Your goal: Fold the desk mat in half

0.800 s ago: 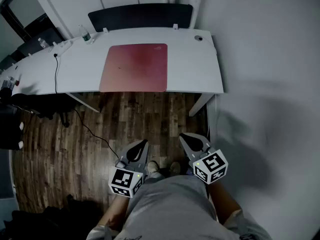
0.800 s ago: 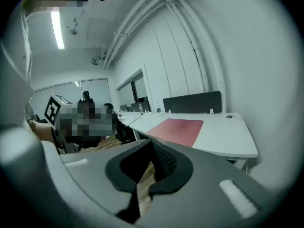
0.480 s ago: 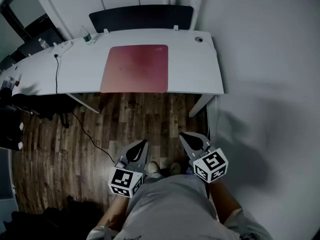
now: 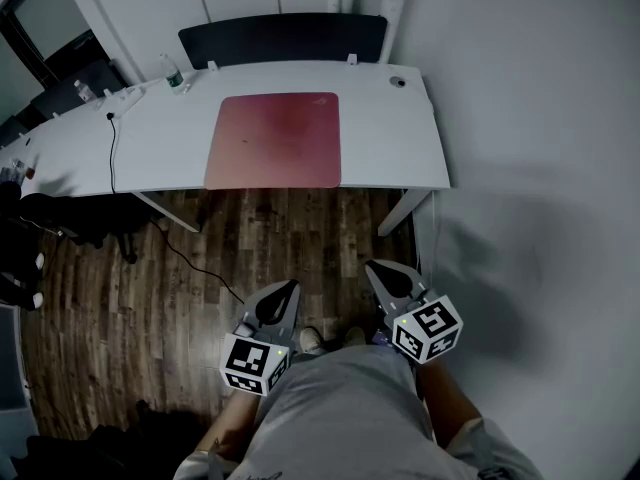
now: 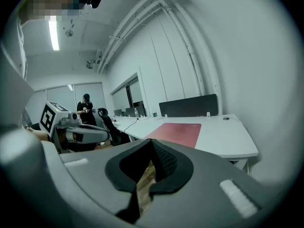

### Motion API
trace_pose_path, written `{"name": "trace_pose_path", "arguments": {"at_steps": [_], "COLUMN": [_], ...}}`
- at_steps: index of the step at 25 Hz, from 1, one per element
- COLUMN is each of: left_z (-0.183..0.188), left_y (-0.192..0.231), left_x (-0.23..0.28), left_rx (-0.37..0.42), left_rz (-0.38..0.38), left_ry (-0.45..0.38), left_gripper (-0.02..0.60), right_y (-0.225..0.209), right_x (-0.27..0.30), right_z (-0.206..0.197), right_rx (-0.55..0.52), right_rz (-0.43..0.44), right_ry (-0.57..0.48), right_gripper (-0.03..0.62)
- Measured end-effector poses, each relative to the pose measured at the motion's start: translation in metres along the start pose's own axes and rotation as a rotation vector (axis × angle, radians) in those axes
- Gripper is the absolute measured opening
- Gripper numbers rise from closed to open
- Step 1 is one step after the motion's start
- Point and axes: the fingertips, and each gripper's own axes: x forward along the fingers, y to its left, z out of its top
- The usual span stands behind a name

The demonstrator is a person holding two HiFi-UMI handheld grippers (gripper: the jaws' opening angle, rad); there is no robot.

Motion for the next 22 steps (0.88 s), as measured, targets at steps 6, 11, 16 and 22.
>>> {"name": "trace_pose_path", "arguments": {"at_steps": [6, 11, 16, 22], "left_z": [-0.003, -0.004, 0.001, 0.012], "left_y": [0.007, 0.007, 0.015, 0.035], "left_x": [-0.002, 0.014, 0.038, 0.085], "left_rx": [-0.020, -0.019, -0.021, -0.030], "left_rz": [-0.040, -0.064, -0.059, -0.032], "left_ry": [-0.001, 0.010, 0.011, 0.028], "left_gripper": [0.020, 0.020, 0.018, 0.020], "right_y": [0.008, -0.005, -0.026, -0.071], "right_x": [-0.001, 0.002, 0.018, 0.050], "right_z": [-0.004, -0.009, -0.005, 0.016], "right_rx": [0.013, 0.028, 0.037, 0.005], "right_rz": [-0.038, -0.050, -0.039, -0.013], "right_ry": [0.006, 0.016, 0.019, 0.030], "right_gripper": [0.006, 0.006, 0.006, 0.006]}}
